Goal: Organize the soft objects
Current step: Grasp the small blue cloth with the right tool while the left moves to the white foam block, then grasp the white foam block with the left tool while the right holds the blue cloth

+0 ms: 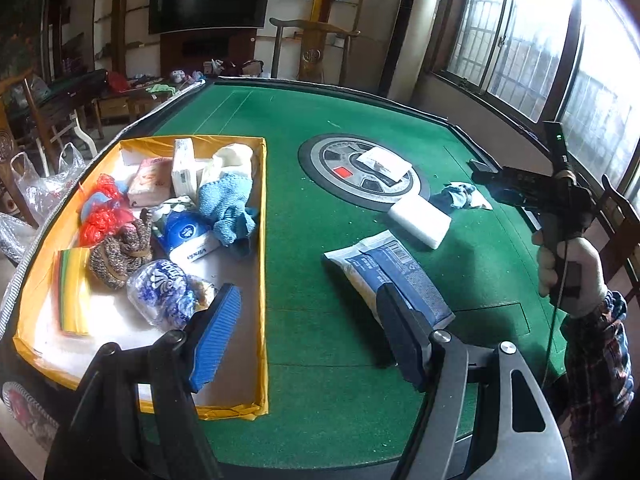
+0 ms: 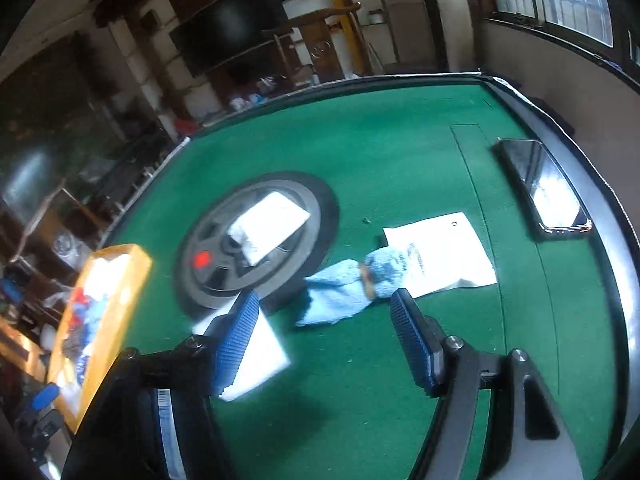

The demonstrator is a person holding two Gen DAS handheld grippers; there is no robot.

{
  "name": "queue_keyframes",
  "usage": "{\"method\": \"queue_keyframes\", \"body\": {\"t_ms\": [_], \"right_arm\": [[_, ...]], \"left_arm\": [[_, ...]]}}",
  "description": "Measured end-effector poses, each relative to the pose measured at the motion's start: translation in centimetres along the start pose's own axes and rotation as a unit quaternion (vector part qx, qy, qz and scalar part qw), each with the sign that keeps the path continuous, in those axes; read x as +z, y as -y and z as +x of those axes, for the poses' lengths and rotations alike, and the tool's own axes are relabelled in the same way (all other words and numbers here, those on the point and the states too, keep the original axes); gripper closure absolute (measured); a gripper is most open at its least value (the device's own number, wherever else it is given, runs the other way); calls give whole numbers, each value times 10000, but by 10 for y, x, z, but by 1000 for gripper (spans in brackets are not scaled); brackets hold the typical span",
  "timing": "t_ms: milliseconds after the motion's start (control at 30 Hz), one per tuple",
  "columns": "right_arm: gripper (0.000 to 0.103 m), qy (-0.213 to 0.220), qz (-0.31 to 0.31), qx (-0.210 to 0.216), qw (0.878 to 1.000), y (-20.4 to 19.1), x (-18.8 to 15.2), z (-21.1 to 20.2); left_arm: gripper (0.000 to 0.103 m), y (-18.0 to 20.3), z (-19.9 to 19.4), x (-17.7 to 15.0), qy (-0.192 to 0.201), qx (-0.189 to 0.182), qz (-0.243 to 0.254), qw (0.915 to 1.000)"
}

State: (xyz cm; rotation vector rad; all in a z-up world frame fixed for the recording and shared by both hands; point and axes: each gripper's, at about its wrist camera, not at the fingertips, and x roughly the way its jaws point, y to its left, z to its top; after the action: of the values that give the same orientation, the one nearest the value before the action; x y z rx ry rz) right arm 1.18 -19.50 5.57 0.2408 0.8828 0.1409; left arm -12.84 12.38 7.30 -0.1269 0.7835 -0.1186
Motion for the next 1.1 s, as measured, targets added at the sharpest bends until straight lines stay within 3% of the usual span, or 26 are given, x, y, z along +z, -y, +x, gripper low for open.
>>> {"method": "queue_keyframes", "body": {"t_ms": [167,300,333,367,433,467,500,633,867,1000,1100], "right_arm": [[40,112,-64,-727,9973,-10,3,22],[40,82,25,-630,9980,-10,9,37],[48,30,-37,-566,9984,-12,7,40],[68,-28,-121,-632,9979,-14,4,43],[80,-126,-251,-739,9969,-13,0,39],[94,-154,-182,-604,9979,-9,-2,34],[101,-215,-64,-439,9988,-4,-4,28],[102,-97,254,-153,9995,10,-19,-3],[102,0,532,198,9984,23,-29,-12],[102,-49,611,316,9976,25,-30,-10],[102,-55,709,397,9967,29,-31,-11]], "left_arm": [[33,8,-2,2,-34,-110,64,9999],[33,16,-5,12,11,-47,205,9998],[33,17,-4,15,-3,-69,218,9997],[33,19,-3,18,-27,-107,218,9997],[33,23,2,23,-91,-206,189,9996],[33,26,5,26,-124,-262,192,9994],[33,29,7,28,-147,-301,219,9992],[31,49,26,42,-267,-417,404,9980],[31,97,107,68,-1153,-771,491,9891],[31,110,154,80,-1572,-620,116,9855],[31,125,176,86,-1606,-271,206,9864]]}}
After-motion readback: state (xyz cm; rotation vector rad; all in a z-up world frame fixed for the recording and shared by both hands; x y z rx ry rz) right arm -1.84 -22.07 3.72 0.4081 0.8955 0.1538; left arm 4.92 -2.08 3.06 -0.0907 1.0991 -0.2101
